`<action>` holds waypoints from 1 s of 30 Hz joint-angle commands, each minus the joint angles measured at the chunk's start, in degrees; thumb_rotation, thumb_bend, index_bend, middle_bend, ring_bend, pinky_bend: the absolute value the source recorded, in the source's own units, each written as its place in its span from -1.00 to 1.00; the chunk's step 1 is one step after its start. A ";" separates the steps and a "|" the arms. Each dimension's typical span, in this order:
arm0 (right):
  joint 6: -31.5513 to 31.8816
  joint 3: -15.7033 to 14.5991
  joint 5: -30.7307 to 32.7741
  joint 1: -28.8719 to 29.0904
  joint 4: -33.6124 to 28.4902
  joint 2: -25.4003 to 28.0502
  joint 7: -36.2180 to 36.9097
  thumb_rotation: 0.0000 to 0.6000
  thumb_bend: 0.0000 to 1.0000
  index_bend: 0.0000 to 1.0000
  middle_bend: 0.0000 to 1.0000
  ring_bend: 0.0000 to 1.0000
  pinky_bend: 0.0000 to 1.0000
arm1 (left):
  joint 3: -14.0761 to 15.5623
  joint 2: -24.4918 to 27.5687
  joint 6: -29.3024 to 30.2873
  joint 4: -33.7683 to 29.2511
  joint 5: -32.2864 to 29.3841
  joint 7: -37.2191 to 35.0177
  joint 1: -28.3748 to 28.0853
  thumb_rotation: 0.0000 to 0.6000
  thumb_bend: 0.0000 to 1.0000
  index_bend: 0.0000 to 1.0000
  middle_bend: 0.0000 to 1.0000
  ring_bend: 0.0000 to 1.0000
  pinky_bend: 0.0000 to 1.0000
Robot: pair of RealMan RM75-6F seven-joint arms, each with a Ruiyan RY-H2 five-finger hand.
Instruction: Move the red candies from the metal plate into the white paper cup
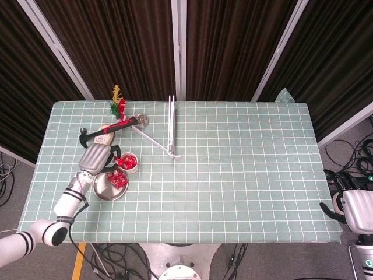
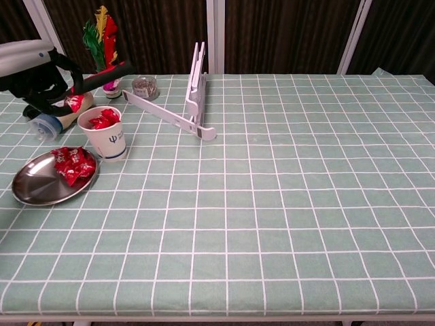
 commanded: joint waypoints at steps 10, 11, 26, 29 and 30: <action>-0.34 0.04 0.13 0.11 0.27 -0.16 0.19 1.00 -0.78 -0.66 -0.35 -0.61 -0.04 | 0.33 -1.42 -3.21 0.18 -3.71 4.55 -2.53 1.00 -0.33 0.18 0.91 0.97 1.00; -0.31 0.05 0.14 0.10 0.27 -0.16 0.21 1.00 -0.78 -0.66 -0.35 -0.61 -0.04 | 0.34 -1.51 -3.30 0.28 -3.83 4.59 -2.65 1.00 -0.34 0.17 0.91 0.97 1.00; -0.55 0.23 0.34 0.25 0.18 -0.15 0.06 1.00 -0.78 -0.66 -0.35 -0.61 -0.04 | 1.62 0.88 -1.85 -3.28 -3.22 5.08 -2.28 1.00 -0.34 -0.27 0.88 0.96 1.00; -0.59 0.34 0.36 0.35 0.16 -0.11 0.16 1.00 -0.78 -0.66 -0.35 -0.61 -0.04 | 2.12 3.89 0.48 -6.87 -2.84 5.49 -0.63 1.00 -0.34 -0.36 0.86 0.95 1.00; -0.55 0.36 0.39 0.33 0.21 -0.08 0.22 1.00 -0.78 -0.66 -0.35 -0.61 -0.04 | 2.38 5.26 1.79 -8.49 -2.78 5.33 0.43 1.00 -0.34 -0.38 0.85 0.94 1.00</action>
